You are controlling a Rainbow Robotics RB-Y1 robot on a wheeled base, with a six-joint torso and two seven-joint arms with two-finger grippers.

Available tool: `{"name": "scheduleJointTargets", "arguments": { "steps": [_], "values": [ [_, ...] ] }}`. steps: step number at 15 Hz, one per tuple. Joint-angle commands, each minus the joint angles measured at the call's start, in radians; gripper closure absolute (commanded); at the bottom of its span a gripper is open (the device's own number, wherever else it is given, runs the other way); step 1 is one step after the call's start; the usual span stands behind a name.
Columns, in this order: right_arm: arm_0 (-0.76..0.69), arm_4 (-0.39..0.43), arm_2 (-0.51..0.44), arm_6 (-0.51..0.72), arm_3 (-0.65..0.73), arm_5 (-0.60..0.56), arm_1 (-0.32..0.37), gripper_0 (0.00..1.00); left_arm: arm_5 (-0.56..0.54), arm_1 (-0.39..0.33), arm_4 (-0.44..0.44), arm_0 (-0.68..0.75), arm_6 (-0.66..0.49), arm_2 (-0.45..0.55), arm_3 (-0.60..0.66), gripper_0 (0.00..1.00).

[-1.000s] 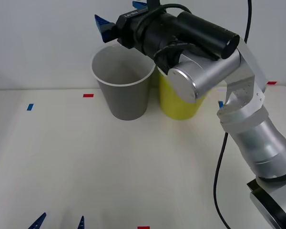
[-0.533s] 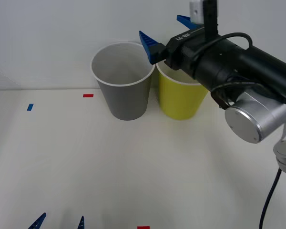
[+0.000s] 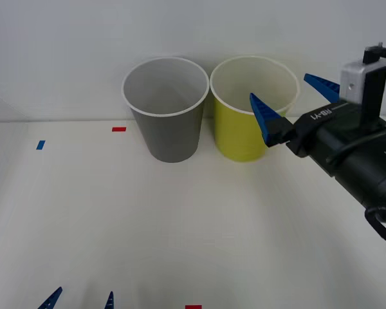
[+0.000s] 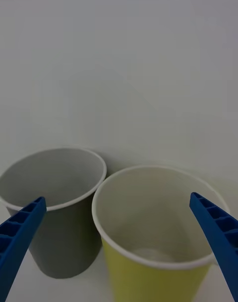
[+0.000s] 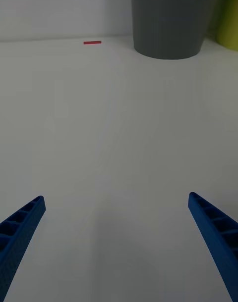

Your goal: Put cans in the gray bin and PET bottles in the light green bin.

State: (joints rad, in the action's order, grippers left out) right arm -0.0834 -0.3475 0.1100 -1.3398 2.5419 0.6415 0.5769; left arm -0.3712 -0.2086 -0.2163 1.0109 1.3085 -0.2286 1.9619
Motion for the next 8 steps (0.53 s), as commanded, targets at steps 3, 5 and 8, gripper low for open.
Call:
{"name": "scheduleJointTargets", "arguments": {
  "steps": [3, 5, 8],
  "values": [
    [-0.279, 0.024, -0.082, 0.005, 0.054, -0.077, -0.006, 0.00, 0.000, 0.000, 0.000, 0.000, 0.000, 0.000, 0.000, 0.00],
    [-0.312, 0.078, -0.084, 0.005, 0.047, -0.077, -0.026, 0.00, 0.000, 0.000, 0.000, 0.000, 0.000, 0.000, 0.000, 0.00],
    [-0.369, 0.082, -0.076, -0.013, 0.047, -0.077, -0.137, 0.04, 0.000, 0.000, 0.000, 0.000, 0.000, 0.000, 0.000, 0.00]
  ]
}}
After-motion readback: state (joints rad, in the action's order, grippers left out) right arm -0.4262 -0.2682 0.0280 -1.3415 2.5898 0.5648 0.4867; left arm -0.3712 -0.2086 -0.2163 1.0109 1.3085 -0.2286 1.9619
